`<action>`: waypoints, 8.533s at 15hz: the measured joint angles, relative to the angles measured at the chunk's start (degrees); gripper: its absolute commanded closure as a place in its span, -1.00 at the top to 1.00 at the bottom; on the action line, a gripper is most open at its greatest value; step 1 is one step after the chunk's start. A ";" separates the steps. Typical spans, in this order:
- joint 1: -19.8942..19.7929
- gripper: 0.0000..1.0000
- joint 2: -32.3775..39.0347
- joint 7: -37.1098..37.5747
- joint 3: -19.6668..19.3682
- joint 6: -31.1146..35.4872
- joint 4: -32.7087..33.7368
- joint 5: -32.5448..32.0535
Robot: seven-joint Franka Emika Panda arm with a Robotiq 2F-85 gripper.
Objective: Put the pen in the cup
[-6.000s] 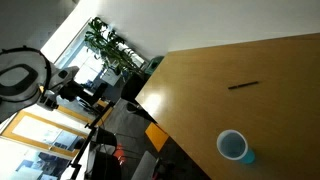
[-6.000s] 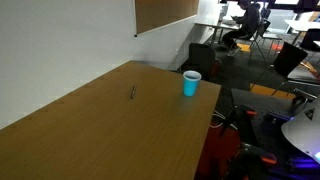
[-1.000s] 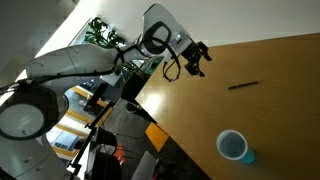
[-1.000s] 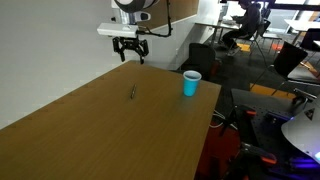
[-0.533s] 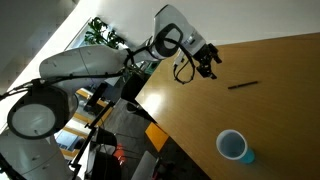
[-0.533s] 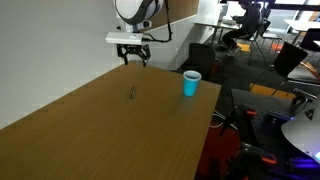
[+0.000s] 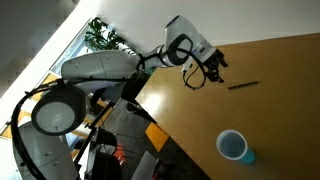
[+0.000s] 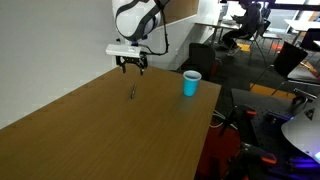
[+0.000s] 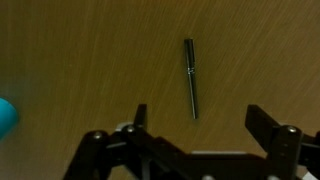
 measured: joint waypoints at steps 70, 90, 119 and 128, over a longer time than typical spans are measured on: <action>0.12 -0.94 14.42 14.23 -3.31 -21.02 21.81 4.81; 5.82 -0.94 10.45 39.58 -10.54 -46.51 24.42 -17.05; 7.49 -0.94 8.67 53.45 -10.28 -58.32 16.90 -23.28; 8.90 -0.94 1.29 56.84 -9.91 -59.44 5.59 -27.01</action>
